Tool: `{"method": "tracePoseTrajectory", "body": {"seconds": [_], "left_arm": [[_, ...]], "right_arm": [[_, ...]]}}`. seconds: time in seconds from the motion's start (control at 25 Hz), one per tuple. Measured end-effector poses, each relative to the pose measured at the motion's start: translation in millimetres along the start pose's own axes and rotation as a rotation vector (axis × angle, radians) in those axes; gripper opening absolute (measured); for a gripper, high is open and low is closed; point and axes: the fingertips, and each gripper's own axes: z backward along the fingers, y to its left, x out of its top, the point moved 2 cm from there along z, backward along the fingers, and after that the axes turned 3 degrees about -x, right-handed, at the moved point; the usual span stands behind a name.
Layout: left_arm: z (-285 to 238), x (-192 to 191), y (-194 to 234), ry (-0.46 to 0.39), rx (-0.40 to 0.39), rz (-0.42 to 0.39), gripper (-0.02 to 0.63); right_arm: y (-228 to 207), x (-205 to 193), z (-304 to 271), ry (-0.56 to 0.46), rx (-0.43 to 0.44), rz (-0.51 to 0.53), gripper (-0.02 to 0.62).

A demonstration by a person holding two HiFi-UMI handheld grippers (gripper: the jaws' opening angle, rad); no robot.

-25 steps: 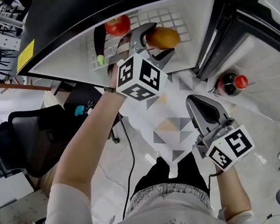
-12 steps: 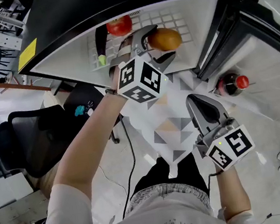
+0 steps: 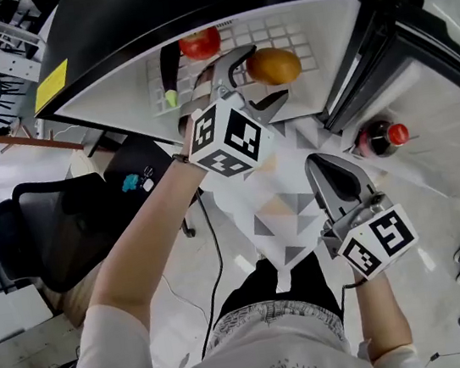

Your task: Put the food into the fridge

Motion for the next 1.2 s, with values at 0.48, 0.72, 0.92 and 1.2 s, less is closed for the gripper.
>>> {"method": "tracePoseTrajectory", "body": {"seconds": [0.48, 0.72, 0.92, 1.2], "left_arm": [[67, 0, 1, -0.098, 0.057, 0.172, 0.357], [110, 2, -4, -0.165, 0.094, 0.247, 0.280], [142, -1, -6, -0.216, 0.117, 0.298, 0.207], [174, -10, -11, -0.262, 0.115, 0.355, 0.127]], "right_arm": [[26, 17, -7, -0.003, -0.001, 0.051, 0.002], [43, 22, -10, -0.003, -0.003, 0.077, 0.002], [57, 29, -10, -0.011, -0.017, 0.101, 0.002], [74, 37, -7, -0.030, -0.041, 0.113, 0.002]]}}
